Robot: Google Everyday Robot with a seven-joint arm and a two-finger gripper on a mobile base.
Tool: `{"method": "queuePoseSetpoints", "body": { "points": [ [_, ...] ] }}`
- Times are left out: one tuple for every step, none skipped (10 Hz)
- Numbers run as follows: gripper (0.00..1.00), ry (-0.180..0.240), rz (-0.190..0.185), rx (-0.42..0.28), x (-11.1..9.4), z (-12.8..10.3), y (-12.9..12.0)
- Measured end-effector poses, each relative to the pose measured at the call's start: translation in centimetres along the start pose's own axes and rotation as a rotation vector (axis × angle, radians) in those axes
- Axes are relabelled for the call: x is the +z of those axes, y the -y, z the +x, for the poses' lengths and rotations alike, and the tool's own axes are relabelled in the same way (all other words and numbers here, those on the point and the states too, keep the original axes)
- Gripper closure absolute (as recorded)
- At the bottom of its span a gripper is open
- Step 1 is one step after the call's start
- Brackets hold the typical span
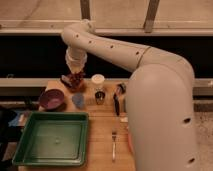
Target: Place grapes in table surface
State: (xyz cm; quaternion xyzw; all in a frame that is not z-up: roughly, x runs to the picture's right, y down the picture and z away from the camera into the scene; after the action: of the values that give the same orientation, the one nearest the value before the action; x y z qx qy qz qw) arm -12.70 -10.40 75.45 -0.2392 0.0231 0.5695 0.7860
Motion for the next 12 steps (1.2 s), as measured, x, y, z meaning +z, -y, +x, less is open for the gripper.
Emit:
{"method": "queuePoseSetpoints", "body": {
  "points": [
    [1.0, -0.011, 0.028, 0.036, -0.7, 1.6, 1.9],
    [1.0, -0.024, 0.049, 0.066, -1.1, 3.2, 3.4],
    [1.0, -0.039, 0.072, 0.1, -1.7, 5.1, 5.0],
    [1.0, -0.058, 0.093, 0.129, -2.1, 6.9, 6.4],
    [1.0, -0.083, 0.111, 0.162, -2.3, 8.8, 7.5],
    [1.0, -0.107, 0.127, 0.19, -2.3, 10.1, 8.0],
    [1.0, -0.125, 0.137, 0.208, -2.2, 11.1, 8.2],
    [1.0, -0.141, 0.133, 0.219, -2.0, 11.9, 8.1],
    [1.0, -0.157, 0.12, 0.232, -1.5, 13.3, 7.9],
    [1.0, -0.178, 0.101, 0.249, -0.8, 15.2, 7.3],
    [1.0, -0.195, 0.087, 0.258, -0.3, 16.4, 6.8],
    [1.0, -0.226, 0.063, 0.271, 0.7, 18.3, 6.2]
  ]
}}
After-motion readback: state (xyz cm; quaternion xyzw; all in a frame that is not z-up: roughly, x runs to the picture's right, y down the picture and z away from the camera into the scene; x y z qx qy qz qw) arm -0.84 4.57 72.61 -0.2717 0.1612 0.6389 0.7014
